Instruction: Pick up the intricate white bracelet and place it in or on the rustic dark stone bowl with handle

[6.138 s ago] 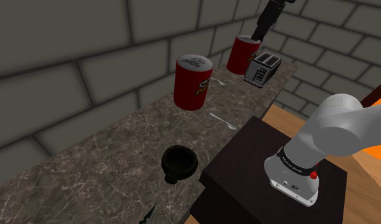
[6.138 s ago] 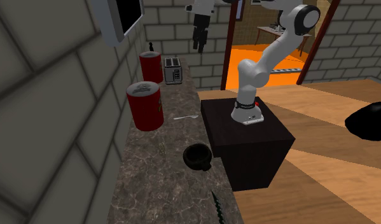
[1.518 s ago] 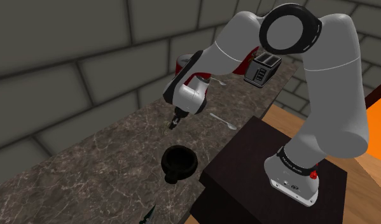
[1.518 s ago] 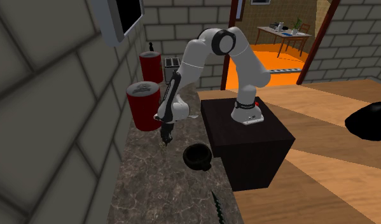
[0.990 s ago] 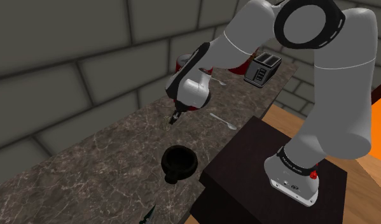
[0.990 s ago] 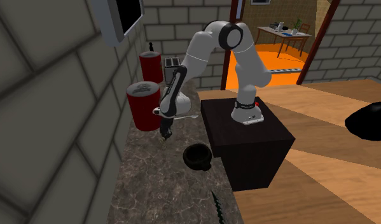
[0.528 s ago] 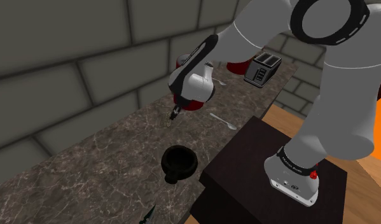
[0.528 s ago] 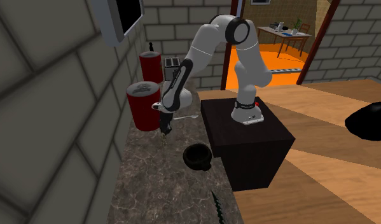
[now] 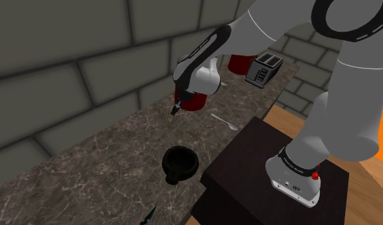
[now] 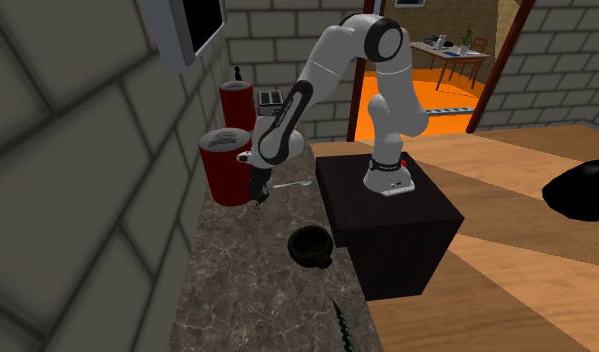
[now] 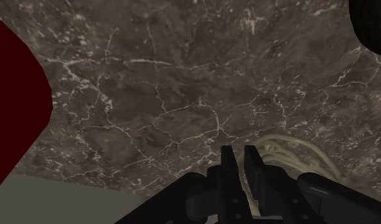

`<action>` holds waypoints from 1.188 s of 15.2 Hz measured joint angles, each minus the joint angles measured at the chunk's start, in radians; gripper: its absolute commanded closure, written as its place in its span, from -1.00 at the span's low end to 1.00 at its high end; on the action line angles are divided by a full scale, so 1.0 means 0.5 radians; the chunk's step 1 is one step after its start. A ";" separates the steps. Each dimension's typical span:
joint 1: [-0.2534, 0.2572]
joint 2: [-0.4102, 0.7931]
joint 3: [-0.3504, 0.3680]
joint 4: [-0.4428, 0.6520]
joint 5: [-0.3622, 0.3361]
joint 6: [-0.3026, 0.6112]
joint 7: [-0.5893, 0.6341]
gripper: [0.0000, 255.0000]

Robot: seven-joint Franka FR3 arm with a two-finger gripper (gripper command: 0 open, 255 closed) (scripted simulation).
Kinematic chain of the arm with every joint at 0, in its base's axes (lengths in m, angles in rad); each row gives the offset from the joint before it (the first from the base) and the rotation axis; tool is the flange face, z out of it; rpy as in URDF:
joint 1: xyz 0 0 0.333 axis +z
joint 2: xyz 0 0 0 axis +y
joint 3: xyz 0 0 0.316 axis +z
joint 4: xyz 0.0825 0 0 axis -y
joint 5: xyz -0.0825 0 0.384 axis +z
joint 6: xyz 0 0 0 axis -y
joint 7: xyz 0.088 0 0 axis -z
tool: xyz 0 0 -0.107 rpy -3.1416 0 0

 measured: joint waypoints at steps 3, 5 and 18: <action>0.046 -0.079 -0.063 -0.022 -0.115 -0.051 0.112 1.00; 0.074 -0.139 -0.099 -0.048 -0.186 -0.079 0.180 1.00; 0.350 -0.584 0.043 -0.633 -0.112 0.197 0.438 1.00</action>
